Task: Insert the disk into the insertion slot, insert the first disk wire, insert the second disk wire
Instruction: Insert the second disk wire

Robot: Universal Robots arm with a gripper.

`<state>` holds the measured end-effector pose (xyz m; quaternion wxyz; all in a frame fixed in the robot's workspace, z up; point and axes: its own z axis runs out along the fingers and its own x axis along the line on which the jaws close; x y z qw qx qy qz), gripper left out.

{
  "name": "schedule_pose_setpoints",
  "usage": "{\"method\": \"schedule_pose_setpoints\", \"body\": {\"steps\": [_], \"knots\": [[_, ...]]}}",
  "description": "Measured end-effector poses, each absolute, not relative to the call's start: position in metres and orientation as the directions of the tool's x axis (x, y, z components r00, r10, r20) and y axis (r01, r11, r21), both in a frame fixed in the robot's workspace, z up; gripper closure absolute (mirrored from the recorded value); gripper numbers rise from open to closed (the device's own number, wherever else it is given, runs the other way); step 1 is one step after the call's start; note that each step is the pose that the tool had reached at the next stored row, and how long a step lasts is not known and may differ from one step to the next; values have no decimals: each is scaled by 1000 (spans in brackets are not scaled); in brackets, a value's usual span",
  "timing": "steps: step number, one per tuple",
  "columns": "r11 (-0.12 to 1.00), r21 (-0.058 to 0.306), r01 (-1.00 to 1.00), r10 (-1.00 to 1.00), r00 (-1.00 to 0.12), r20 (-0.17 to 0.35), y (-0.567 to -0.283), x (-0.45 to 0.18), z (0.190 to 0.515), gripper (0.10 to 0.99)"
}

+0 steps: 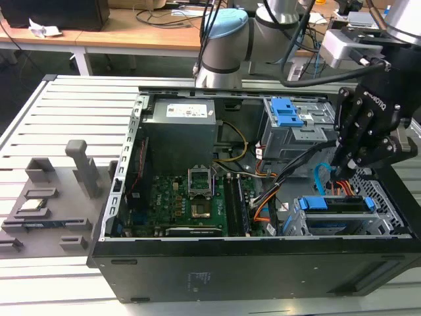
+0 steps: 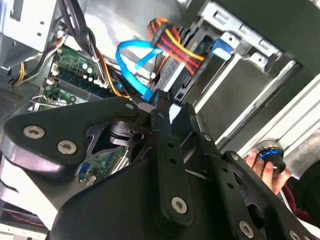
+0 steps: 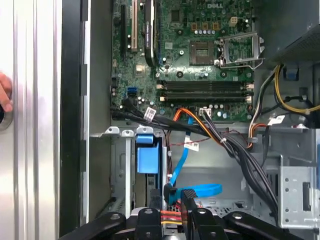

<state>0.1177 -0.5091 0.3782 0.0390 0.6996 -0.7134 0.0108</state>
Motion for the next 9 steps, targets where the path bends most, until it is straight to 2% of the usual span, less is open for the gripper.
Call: {"method": "schedule_pose_setpoints", "body": {"steps": [8,9], "knots": [[21,39,-999,-997,-18,80,-509,111,371,784],[21,39,-999,-997,-18,80,-509,111,371,867]]}}
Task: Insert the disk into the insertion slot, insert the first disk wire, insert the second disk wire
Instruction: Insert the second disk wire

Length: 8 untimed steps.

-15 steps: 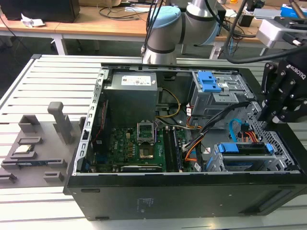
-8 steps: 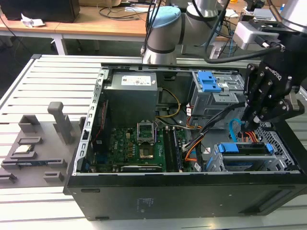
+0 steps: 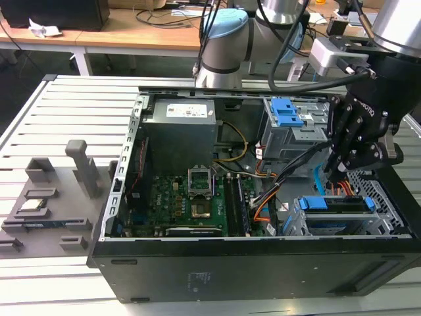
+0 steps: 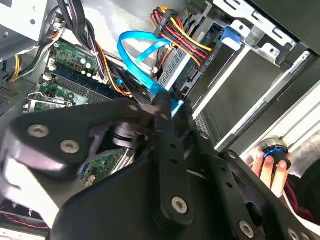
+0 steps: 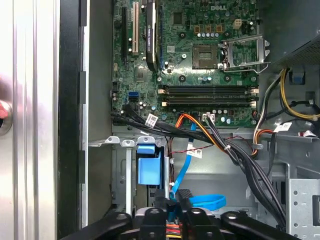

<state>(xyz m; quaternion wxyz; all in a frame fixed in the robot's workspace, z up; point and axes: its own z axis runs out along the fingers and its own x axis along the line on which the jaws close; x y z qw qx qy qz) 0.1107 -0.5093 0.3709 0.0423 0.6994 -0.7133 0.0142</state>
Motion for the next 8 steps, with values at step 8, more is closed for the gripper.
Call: {"method": "schedule_pose_setpoints", "body": {"steps": [8], "knots": [[21,39,-999,-997,-18,80,-514,111,371,925]]}}
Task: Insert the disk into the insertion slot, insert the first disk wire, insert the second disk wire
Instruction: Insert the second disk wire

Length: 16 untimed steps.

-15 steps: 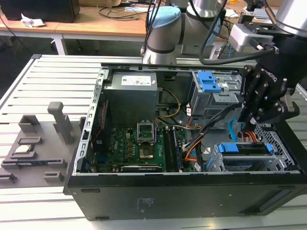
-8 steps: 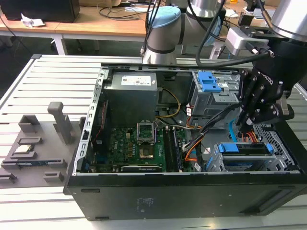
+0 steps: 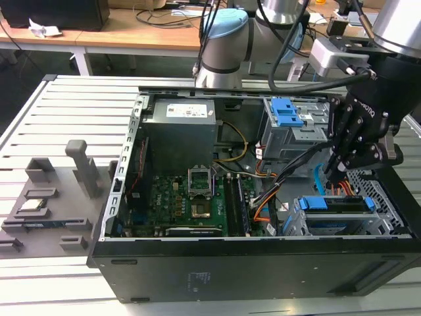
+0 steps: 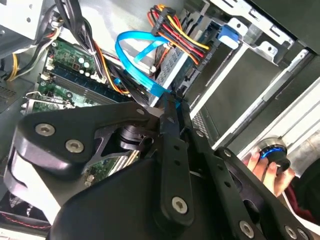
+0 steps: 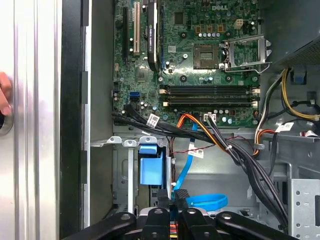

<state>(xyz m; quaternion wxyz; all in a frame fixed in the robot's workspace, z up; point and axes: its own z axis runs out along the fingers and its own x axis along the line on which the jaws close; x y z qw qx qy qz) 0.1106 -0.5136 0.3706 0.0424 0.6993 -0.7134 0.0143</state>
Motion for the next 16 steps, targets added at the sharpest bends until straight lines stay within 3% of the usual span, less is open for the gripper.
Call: {"method": "schedule_pose_setpoints", "body": {"steps": [16], "knots": [[21,39,-999,-997,-18,80,-523,125,345,925]]}}
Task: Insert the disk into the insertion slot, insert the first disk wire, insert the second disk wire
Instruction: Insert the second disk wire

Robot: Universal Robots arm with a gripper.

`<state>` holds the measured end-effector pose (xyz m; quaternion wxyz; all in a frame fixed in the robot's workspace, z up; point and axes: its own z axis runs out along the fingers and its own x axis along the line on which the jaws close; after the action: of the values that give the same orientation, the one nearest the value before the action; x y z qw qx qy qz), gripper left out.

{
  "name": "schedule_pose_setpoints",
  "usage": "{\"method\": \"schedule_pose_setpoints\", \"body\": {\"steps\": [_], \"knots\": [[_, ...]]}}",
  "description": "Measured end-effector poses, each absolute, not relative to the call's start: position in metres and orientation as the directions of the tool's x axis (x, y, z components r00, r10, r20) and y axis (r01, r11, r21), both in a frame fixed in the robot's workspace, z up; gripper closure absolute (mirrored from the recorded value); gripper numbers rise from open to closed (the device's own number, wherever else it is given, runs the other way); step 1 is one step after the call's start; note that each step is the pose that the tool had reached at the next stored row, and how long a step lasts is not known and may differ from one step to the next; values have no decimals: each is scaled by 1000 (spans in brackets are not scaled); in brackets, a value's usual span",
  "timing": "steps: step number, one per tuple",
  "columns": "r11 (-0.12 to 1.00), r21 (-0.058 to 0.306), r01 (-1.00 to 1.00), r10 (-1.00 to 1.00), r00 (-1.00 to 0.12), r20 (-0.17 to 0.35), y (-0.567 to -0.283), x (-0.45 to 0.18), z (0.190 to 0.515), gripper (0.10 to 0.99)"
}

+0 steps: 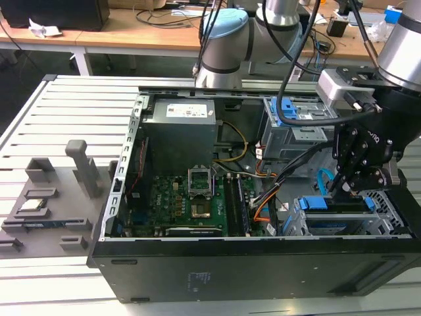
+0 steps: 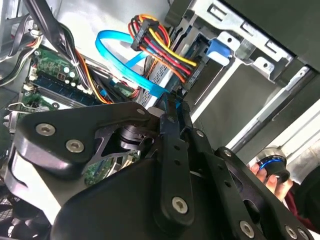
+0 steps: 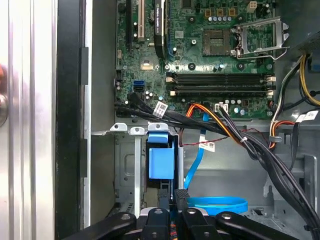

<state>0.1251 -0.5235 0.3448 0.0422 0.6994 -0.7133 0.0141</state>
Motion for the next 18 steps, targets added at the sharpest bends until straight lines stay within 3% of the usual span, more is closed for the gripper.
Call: {"method": "schedule_pose_setpoints", "body": {"steps": [13,15,18], "knots": [[21,39,-999,-996,-18,83,-524,127,338,925],[21,39,-999,-996,-18,84,-524,127,339,851],[21,39,-999,-996,-18,84,-523,127,351,851]]}}
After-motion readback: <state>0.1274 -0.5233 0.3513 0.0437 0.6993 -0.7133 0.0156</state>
